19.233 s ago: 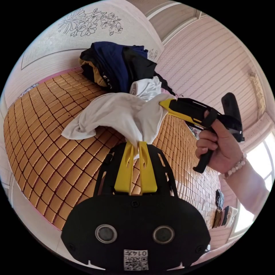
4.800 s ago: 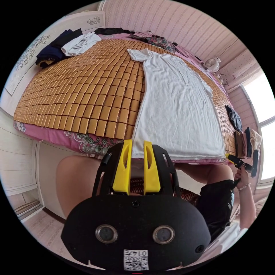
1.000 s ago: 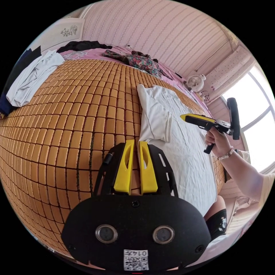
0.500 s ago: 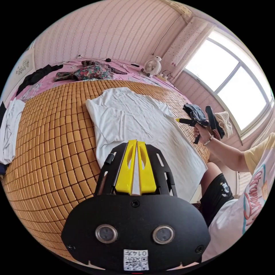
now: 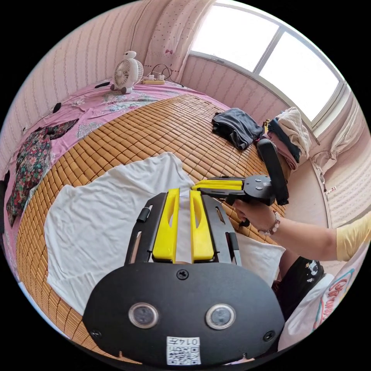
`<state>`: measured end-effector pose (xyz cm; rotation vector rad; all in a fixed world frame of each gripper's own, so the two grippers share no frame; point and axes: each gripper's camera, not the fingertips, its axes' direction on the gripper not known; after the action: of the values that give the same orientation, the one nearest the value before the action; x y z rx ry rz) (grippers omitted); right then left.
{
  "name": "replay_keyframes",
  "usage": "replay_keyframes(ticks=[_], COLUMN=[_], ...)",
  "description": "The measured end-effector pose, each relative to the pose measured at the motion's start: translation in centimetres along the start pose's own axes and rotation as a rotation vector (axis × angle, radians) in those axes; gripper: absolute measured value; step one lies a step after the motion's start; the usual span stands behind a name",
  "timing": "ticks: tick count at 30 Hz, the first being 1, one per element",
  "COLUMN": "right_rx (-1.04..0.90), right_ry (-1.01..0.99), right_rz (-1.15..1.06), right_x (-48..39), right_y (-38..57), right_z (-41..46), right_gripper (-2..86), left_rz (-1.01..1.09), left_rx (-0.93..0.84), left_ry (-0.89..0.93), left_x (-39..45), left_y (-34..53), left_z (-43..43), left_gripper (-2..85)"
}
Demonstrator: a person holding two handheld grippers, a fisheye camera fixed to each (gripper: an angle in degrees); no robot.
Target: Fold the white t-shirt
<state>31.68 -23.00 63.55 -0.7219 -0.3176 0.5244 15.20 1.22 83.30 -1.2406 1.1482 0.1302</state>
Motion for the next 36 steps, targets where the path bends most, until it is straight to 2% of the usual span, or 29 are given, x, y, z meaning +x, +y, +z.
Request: replay_keyframes(ticks=[5,11,16,22,25,28,29,34,36], right_rx=[0.008,0.014,0.021,0.023,0.032,0.242,0.287,0.236,0.233], right_ry=[0.056,0.003,0.028,0.022,-0.089,-0.255,-0.278,-0.485,-0.471], right_rz=[-0.024,-0.001,-0.027,-0.022,0.029,0.008,-0.052,-0.379,-0.44], right_x=[-0.5,1.0,1.0,2.0,4.0,5.7,5.2,2.5,1.8], right_y=[0.3,0.8,1.3,2.1,2.5,4.2,4.7,5.8,6.2], right_z=[-0.6,-1.5,-2.2,-3.4,-4.3,-7.7,-9.1,-11.3,-11.5], right_gripper=[1.0,0.9,1.1,1.4,1.6,3.0,3.9,7.6,8.7], left_rz=[-0.056,-0.075,-0.1,-0.073,-0.093,-0.129,-0.15,-0.243,-0.289], left_rx=[-0.067,-0.086,-0.18,-0.18,-0.105,0.002,0.048,0.183,0.152], left_ry=[-0.02,-0.093,-0.184,-0.209,-0.224,-0.183,-0.181,-0.24,-0.208], left_x=[0.0,0.1,0.6,1.3,0.3,-1.1,-1.5,-3.3,-4.8], left_y=[-6.0,-10.8,-12.7,-12.7,-11.7,-9.3,-7.7,1.8,5.1], left_z=[5.1,8.2,11.7,11.1,8.0,3.5,1.6,-4.1,-4.8], left_gripper=[4.7,5.1,3.4,-0.3,-0.3,-0.3,-0.3,1.7,2.9])
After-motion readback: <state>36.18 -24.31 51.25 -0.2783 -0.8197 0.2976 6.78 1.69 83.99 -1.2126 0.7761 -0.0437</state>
